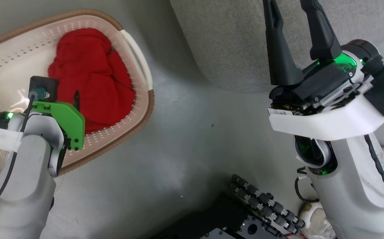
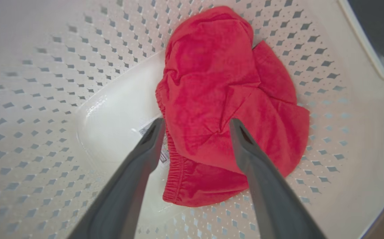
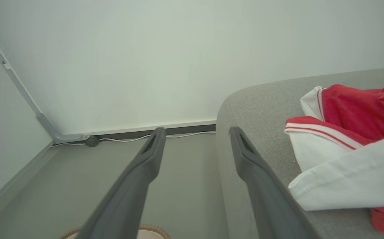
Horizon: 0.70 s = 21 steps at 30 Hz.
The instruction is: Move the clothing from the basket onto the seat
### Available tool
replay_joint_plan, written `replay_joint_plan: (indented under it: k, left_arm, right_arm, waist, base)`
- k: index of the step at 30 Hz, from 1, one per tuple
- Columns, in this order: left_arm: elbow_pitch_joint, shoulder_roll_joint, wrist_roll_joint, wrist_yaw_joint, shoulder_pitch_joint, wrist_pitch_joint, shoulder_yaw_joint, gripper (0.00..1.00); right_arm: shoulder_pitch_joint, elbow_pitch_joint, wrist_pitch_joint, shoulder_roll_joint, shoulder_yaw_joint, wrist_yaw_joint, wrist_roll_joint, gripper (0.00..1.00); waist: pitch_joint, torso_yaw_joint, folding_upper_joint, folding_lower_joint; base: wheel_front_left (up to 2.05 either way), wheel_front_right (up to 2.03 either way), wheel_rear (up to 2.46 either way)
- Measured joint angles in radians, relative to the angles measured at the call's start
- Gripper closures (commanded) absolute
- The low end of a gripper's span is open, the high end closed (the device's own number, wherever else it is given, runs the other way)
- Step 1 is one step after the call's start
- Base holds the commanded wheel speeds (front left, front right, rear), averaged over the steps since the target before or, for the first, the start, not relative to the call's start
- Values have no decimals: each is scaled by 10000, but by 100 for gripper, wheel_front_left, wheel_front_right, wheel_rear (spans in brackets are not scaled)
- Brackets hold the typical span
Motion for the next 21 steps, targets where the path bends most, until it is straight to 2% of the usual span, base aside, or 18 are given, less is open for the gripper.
replay_joint_plan:
  k: [9, 16, 21]
  left_arm:
    - [819, 48, 2, -86, -430, -13, 52, 0]
    - [1421, 12, 2, -86, -802, -35, 61, 0]
    - [2146, -299, -134, -169, -1103, 134, 102, 0]
  right_arm:
    - [-110, 255, -38, 21, -21, -50, 96, 0]
    - [-113, 224, -38, 31, -150, -63, 96, 0]
    - [-113, 161, -38, 36, -268, -151, 96, 0]
  waist:
    - [601, -580, 0, 0]
    - [732, -573, 0, 0]
    - [789, -467, 0, -1]
  base:
    - [0, 0, 0]
    - [0, 0, 0]
    - [0, 0, 0]
